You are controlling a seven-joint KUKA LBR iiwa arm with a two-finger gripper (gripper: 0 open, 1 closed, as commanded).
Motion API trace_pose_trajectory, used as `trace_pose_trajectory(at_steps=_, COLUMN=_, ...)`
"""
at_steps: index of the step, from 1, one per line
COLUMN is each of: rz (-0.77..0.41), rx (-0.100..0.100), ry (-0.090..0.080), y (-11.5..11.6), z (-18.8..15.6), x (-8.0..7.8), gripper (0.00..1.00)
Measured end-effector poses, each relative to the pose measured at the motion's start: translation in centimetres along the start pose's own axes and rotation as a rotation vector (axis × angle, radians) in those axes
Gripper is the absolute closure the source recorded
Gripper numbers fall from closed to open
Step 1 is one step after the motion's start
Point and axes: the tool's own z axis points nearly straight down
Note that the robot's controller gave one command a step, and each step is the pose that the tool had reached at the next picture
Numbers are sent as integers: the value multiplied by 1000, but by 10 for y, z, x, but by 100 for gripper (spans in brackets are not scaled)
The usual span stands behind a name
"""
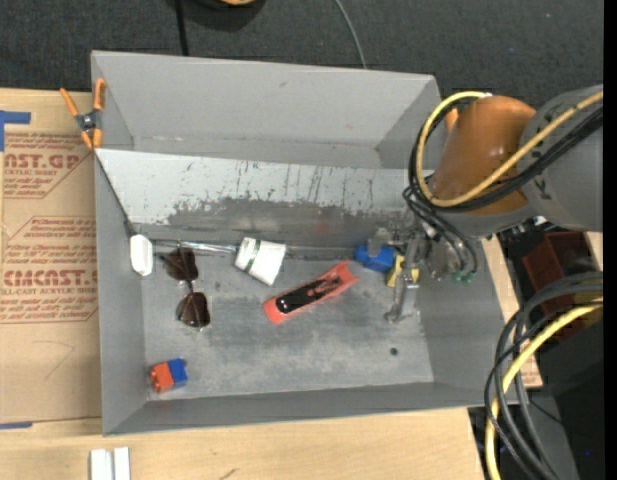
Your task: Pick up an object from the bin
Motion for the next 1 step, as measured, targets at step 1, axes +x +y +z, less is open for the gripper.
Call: trace_pose_trajectory(at_steps=1, rz=-1, rx=1, ry=-7, y=0, z=-5, x=-2, gripper=0)
